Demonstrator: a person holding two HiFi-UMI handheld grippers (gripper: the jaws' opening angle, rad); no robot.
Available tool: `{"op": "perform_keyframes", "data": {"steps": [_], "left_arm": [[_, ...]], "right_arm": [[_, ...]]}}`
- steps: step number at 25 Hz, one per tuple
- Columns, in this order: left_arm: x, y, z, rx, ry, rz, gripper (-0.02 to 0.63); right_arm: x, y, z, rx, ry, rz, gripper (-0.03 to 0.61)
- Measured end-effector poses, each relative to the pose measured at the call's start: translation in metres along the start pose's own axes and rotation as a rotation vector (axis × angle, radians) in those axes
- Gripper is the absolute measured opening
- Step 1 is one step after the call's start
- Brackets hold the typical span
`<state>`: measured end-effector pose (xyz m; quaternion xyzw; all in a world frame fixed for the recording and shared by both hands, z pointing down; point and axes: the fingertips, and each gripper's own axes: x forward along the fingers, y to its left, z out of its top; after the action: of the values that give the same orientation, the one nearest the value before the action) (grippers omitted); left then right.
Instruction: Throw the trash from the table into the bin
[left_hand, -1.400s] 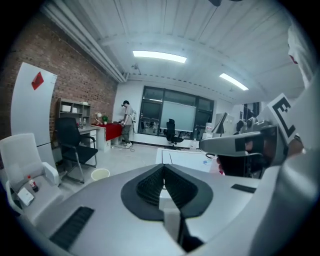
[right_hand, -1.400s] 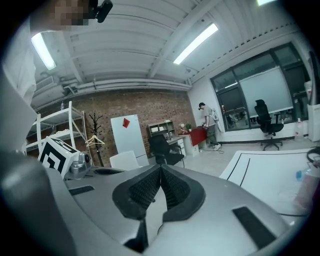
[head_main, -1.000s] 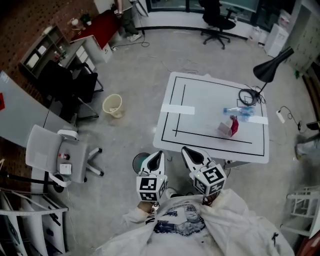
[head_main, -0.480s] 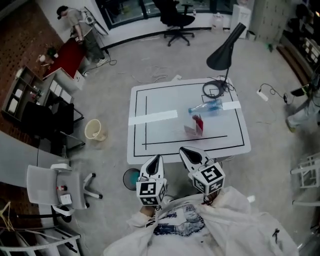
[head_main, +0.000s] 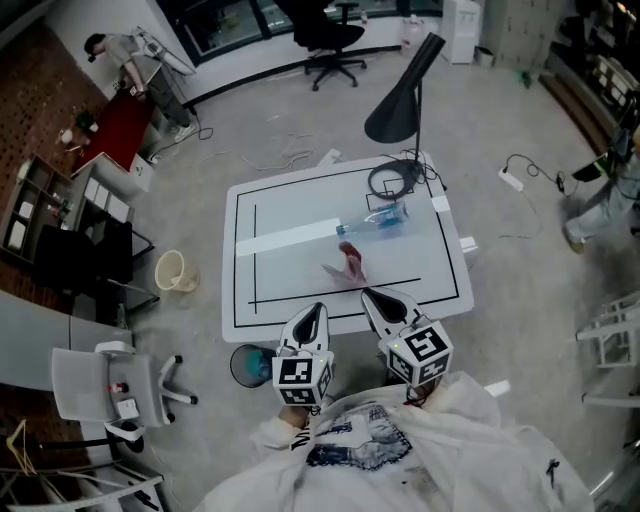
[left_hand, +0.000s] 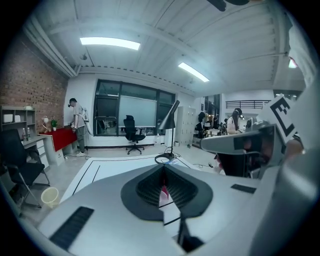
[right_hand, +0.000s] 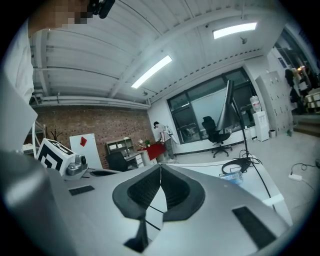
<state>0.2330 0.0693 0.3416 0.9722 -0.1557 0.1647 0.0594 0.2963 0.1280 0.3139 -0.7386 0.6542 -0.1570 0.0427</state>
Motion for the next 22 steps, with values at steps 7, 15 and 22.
{"op": "perform_keyframes", "data": {"steps": [7, 15, 22], "left_arm": [[0.046, -0.062, 0.008, 0.006, 0.004, -0.037, 0.009], [0.066, -0.114, 0.018, 0.032, 0.013, -0.04, 0.009], [0.079, -0.135, 0.022, 0.063, 0.027, -0.042, 0.009]], "right_arm": [[-0.039, -0.069, 0.009, -0.002, -0.011, -0.04, 0.021], [-0.075, -0.111, 0.015, 0.034, -0.031, -0.039, 0.02], [-0.095, -0.139, 0.019, 0.062, -0.063, -0.058, 0.021]]}}
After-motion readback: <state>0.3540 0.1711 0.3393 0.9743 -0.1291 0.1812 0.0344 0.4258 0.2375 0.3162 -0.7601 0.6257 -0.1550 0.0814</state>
